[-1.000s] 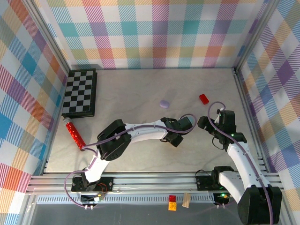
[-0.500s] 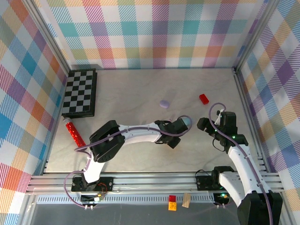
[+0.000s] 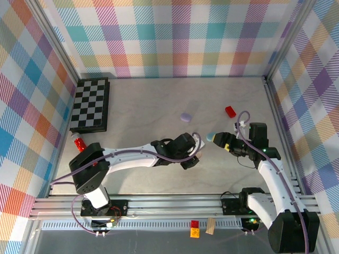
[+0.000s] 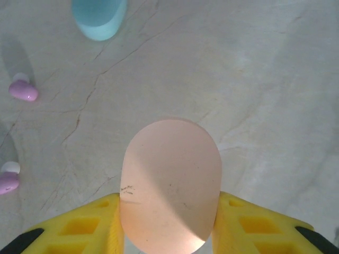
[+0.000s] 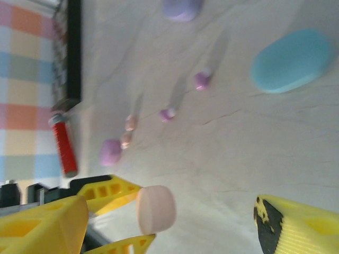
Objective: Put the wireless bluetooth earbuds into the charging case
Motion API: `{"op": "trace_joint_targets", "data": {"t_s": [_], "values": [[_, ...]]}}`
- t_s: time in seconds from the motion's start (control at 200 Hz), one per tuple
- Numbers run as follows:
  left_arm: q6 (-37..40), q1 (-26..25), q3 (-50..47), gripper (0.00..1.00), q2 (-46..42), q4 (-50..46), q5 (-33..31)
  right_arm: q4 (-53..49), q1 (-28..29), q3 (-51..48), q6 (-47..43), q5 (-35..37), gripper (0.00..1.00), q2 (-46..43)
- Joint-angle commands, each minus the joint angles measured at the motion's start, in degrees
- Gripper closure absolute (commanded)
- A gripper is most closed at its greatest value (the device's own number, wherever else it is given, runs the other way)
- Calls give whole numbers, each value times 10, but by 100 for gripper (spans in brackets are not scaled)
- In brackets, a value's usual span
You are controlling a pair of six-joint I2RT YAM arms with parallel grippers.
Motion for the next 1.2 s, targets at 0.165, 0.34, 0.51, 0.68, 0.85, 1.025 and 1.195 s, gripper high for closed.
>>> {"op": "trace_joint_targets", "data": {"t_s": [0.165,0.34,0.51,0.68,0.85,1.025,1.195], "values": [[97,25,-52,60,-98,93,83,39,0,-17,80,-180,21,-25],[115,29,-56,60,-111,94,97,38,11,-23,88,-209,24,-36],[116,29,-50,59,-115,98,111,55,57,-14,95,-210,25,-28],[118,29,-53,59,-123,103,105,73,110,-5,106,-180,27,2],[118,29,-59,59,-133,107,99,83,123,-4,115,-170,35,21],[121,29,-65,59,-138,106,102,83,123,-4,125,-151,51,25],[125,29,-71,59,-143,110,95,98,123,-8,140,-153,68,29]]}}
